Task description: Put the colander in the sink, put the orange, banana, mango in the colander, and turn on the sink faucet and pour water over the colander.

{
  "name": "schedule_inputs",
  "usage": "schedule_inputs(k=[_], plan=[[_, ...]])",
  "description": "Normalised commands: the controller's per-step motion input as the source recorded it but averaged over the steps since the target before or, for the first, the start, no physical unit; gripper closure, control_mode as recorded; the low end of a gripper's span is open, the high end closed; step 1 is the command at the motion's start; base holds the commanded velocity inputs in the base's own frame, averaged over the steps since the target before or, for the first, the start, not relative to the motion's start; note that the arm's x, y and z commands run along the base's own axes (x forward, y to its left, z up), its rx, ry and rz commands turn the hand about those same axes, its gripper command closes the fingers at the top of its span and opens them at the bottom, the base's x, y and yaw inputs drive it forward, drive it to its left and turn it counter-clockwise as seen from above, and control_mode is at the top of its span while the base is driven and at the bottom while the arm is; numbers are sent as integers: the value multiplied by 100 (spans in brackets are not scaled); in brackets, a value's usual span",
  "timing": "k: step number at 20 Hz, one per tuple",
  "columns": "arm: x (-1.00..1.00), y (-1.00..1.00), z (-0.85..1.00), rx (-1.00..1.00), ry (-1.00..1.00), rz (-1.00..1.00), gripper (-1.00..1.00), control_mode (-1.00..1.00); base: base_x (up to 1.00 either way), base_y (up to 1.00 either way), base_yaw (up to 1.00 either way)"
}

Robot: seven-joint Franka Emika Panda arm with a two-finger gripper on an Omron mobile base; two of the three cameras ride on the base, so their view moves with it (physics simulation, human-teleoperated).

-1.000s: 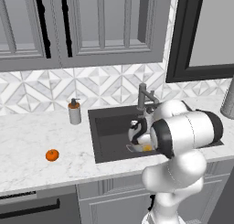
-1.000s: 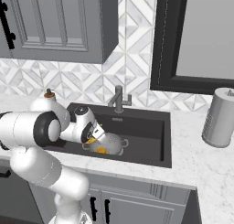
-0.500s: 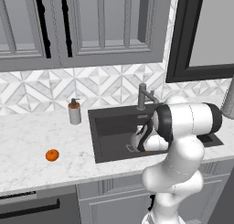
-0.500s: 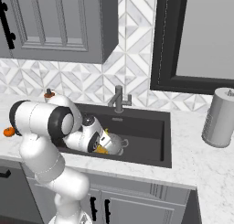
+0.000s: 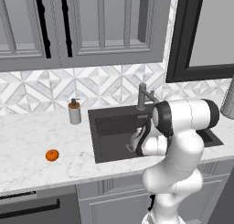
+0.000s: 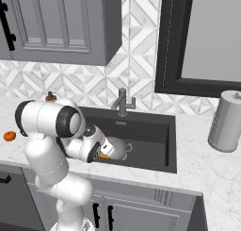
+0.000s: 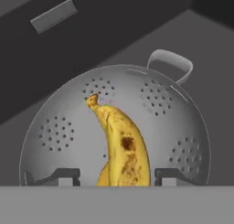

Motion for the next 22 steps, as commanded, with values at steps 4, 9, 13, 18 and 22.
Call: schedule_inputs(k=[4, 9, 13, 18, 22], plan=[[0, 0, 37, 0, -3, 0, -100, -100, 0, 0, 0], [-14, 15, 96, 2, -4, 0, -100, -100, 0, 0, 0], [-5, 48, 100, 5, 1, 3, -100, -100, 0, 0, 0], [-19, 83, 78, 1, 19, 9, -100, -100, 0, 0, 0], [-34, 90, 56, 0, 22, 10, -100, -100, 0, 0, 0]])
